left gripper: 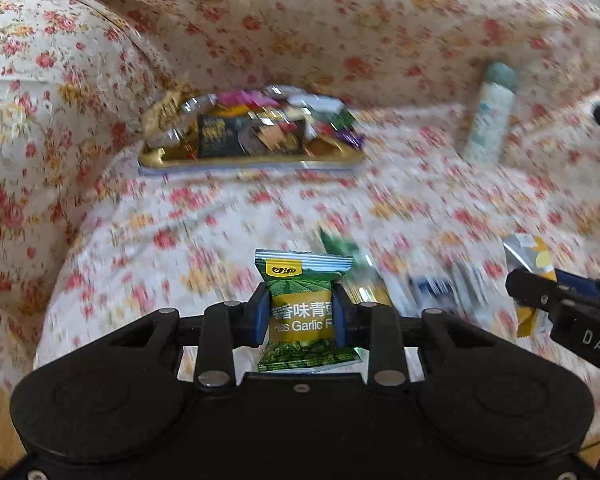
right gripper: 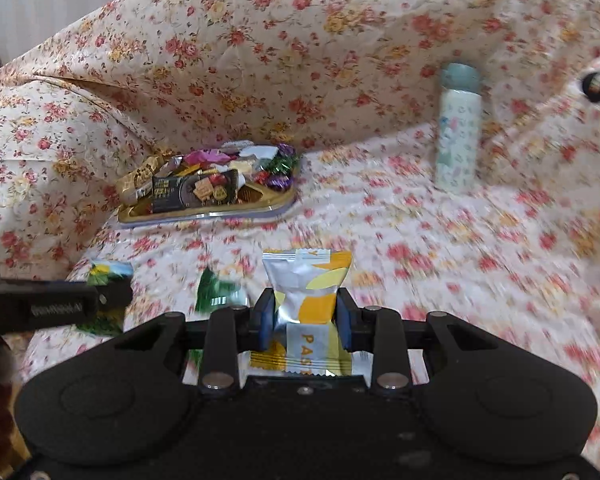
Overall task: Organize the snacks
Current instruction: 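Carry both held packets over the gold tin tray and lower them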
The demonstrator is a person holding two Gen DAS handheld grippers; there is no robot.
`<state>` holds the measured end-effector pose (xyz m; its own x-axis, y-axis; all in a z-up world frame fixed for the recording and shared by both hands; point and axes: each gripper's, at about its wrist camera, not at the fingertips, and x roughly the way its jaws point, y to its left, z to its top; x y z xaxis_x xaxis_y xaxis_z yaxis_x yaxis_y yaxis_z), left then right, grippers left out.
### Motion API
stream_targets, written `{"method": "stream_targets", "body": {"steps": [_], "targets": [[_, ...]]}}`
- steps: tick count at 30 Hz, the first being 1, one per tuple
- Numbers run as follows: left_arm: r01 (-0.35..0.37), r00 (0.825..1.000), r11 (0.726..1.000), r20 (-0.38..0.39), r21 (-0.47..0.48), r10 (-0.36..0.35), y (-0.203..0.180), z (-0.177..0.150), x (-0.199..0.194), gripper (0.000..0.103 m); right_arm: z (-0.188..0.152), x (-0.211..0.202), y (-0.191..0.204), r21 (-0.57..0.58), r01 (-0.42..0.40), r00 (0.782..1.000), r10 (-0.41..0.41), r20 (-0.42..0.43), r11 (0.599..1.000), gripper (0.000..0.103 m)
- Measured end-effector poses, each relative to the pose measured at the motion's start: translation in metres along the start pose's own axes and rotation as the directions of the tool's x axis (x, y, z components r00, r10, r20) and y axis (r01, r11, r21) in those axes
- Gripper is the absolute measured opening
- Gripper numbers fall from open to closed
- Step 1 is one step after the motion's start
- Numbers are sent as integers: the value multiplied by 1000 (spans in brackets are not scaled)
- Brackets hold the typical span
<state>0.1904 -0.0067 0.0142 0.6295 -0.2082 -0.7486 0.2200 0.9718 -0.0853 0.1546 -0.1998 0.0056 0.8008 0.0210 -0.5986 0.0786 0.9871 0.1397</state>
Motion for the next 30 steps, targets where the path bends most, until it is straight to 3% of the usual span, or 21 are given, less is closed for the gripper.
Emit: {"method": "stream_targets", "body": {"steps": [14,24,30], "targets": [[61,992,998,-112,-18,-63,-18,-63,-40,39,-58,-84,19,-52,-4,999,2,-42,999,33],[63,987,998,-151,-1,-63,-17,-88,-51,39,-81,-96,11,-2,-29,994,29,-110,1000,33],[65,983,997,-167,-50,-73,-12,-105,-53,39,-105,-94,12,-10,-73,985,70,-159,997,33]]}}
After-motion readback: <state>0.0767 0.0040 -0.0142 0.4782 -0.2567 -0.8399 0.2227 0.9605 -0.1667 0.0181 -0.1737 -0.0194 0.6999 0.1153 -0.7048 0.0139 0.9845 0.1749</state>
